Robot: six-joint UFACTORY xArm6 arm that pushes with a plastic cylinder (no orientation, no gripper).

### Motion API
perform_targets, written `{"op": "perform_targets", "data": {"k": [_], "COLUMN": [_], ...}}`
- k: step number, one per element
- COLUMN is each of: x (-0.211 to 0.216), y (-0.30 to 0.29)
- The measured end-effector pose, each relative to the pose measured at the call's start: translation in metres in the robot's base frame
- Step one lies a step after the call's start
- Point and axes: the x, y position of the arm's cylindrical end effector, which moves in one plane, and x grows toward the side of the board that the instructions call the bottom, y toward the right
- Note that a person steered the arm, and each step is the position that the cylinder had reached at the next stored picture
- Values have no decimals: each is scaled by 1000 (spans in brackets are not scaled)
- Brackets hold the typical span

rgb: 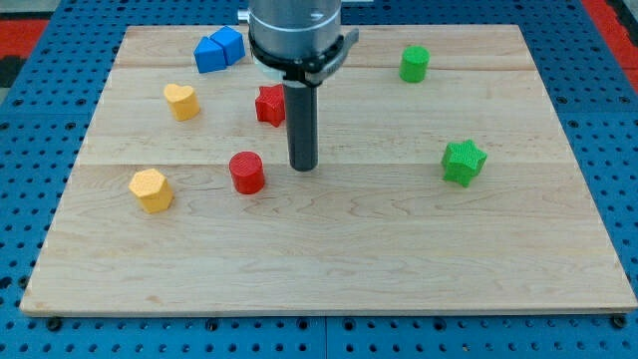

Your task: Move the red circle to the red star

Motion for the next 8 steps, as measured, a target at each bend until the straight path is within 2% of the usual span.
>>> {"op": "perform_targets", "data": {"k": [2,4,8], "x": [54,54,59], "y": [18,13,-89]}}
